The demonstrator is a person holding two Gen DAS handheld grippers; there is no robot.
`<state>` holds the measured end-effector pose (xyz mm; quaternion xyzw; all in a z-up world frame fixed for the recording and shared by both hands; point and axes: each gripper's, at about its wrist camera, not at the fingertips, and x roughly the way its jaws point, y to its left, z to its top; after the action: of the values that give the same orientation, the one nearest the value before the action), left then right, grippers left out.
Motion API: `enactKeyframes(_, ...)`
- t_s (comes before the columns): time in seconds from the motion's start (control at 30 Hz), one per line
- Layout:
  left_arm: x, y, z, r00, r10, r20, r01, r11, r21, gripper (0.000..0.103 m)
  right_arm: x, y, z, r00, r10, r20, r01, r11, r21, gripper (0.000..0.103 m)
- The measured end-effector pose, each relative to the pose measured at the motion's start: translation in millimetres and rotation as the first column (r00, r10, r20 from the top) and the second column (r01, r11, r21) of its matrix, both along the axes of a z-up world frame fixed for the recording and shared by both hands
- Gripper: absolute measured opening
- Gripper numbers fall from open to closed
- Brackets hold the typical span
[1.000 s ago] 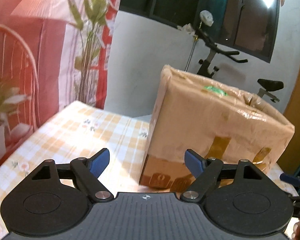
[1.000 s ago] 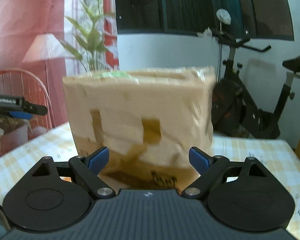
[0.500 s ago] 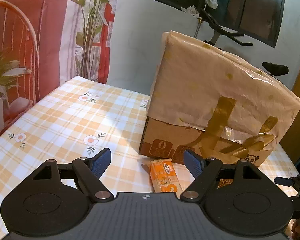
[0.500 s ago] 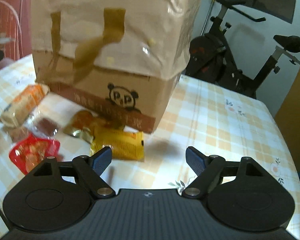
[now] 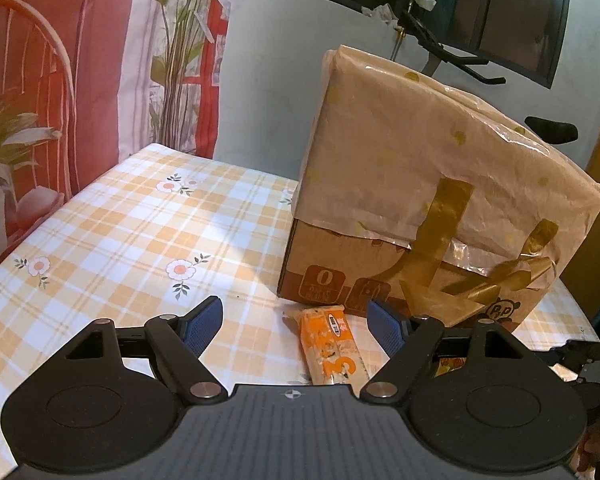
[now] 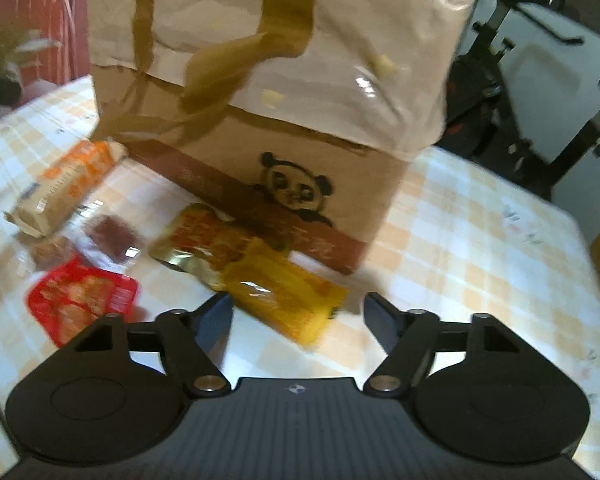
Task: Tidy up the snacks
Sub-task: 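Grasp the yellow packet with the right gripper while the left gripper grasps the orange wafer bar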
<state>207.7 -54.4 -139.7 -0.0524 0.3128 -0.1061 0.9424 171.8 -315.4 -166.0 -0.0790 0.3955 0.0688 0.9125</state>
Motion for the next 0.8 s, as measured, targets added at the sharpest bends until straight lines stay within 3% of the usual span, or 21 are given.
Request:
enactKeyframes(0.27, 1, -2, -4, 1.000, -0.013, -0.010, 0.013, 1.000, 0.002, 0.079, -8, 11, 9, 0.996, 0.021, -0.086, -0.003, 0.978, 0.207, 0.065)
enactKeyframes(0.47, 1, -2, -6, 1.000, -0.020, -0.017, 0.020, 1.000, 0.003, 0.077, -6, 19, 16, 0.999, 0.025, 0.039, -0.027, 0.998, 0.049, 0.064)
enactKeyframes(0.53, 1, -1, -7, 1.000, -0.020, -0.020, 0.021, 1.000, 0.003, 0.076, 2, 12, 11, 0.999, 0.012, 0.050, -0.015, 0.998, 0.064, 0.064)
enactKeyframes(0.67, 1, 0, -9, 0.999, -0.017, -0.032, 0.017, 1.000, 0.004, 0.075, 12, -1, -3, 0.999, -0.010, 0.040, 0.005, 0.992, 0.124, 0.052)
enactKeyframes(0.73, 3, 0, -12, 0.999, -0.015, -0.044, 0.015, 1.000, 0.001, 0.075, 9, -4, -6, 0.999, -0.011, 0.051, 0.003, 0.987, 0.158, 0.039)
enactKeyframes(0.8, 5, -1, -15, 0.998, -0.019, -0.058, 0.019, 1.000, -0.002, 0.075, 2, -4, -6, 0.997, -0.011, 0.071, -0.001, 0.988, 0.157, 0.038)
